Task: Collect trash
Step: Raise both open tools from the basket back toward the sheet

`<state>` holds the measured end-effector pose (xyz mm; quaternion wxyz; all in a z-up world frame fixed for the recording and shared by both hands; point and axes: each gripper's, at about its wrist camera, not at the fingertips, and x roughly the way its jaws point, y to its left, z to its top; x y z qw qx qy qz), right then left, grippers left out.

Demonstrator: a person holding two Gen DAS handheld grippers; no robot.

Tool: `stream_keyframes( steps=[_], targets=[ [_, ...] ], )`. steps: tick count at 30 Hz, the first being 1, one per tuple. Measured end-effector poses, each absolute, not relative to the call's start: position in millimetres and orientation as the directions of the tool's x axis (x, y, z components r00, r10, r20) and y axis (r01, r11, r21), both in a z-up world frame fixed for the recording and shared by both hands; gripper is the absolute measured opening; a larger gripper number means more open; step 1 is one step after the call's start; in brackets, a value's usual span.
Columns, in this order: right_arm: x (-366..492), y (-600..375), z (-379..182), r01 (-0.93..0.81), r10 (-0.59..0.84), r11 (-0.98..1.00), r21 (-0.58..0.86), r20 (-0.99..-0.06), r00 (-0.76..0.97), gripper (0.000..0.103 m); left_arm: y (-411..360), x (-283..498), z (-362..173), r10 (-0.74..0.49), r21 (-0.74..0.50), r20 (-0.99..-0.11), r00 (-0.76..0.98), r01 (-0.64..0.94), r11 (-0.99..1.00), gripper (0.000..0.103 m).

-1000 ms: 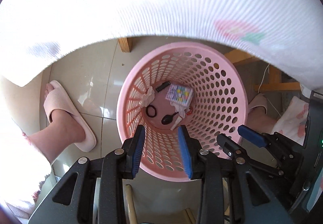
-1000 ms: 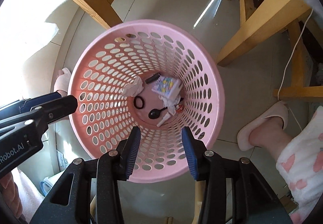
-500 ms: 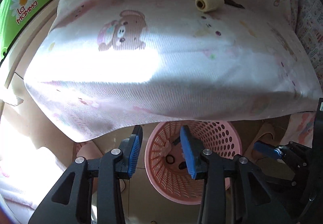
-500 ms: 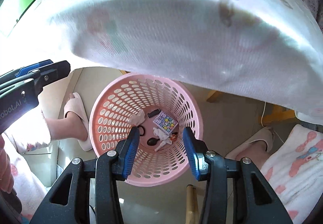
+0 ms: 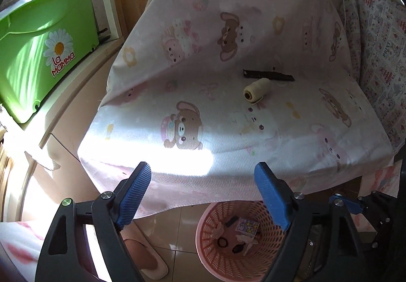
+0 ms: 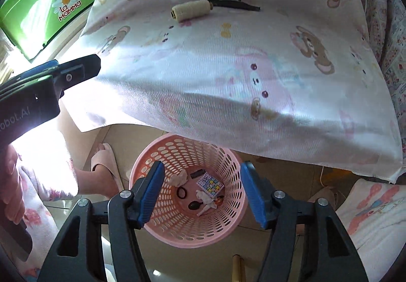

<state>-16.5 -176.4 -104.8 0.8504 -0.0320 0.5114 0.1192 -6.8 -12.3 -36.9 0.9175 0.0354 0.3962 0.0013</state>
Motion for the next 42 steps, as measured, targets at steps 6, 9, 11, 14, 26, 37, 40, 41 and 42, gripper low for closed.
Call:
stream_keyframes(
  steps=[6, 9, 11, 14, 26, 37, 40, 41, 42],
  targets=[
    [-25, -173, -87, -0.249, 0.174, 0.967, 0.049, -0.844, 0.507, 0.074, -23, -16, -24, 0.035, 0.116, -0.676, 0.736, 0.059, 0.991, 0.097],
    [-29, -172, -80, -0.24, 0.149, 0.971, 0.015, -0.819, 0.554, 0.076, -22, -19, -22, 0.037, 0.112, -0.661, 0.75, 0.05, 0.992, 0.099],
    [-30, -174, -75, -0.223, 0.14, 0.975, 0.009, -0.801, 0.582, 0.081, -19, -20, -20, 0.033, 0.103, -0.657, 0.753, 0.046, 0.994, 0.099],
    [-29, -181, -70, -0.199, 0.143, 0.98, 0.025, -0.78, 0.609, 0.082, -16, -19, -20, 0.038, 0.099, -0.658, 0.752, 0.036, 0.994, 0.1],
    [5, -221, -14, -0.198, 0.187, 0.978, 0.069, -0.715, 0.674, 0.085, -3, 17, 19, -0.069, 0.004, -0.659, 0.749, 0.096, 0.995, 0.1],
    [55, -253, 17, -0.23, 0.209, 0.971, 0.063, -0.691, 0.692, 0.085, -19, 64, 16, -0.11, 0.08, -0.665, 0.739, 0.216, 0.973, 0.1],
    [62, -265, 8, -0.206, 0.202, 0.975, 0.08, -0.7, 0.684, 0.085, -22, 67, -5, -0.121, 0.095, -0.712, 0.692, 0.266, 0.959, 0.095],
    [66, -267, 4, -0.202, 0.196, 0.976, 0.078, -0.711, 0.675, 0.085, -24, 68, -12, -0.115, 0.108, -0.727, 0.677, 0.278, 0.954, 0.092],
    [71, -270, 0, -0.197, 0.191, 0.977, 0.076, -0.721, 0.666, 0.085, -26, 70, -17, -0.112, 0.116, -0.739, 0.664, 0.29, 0.95, 0.088]
  ],
)
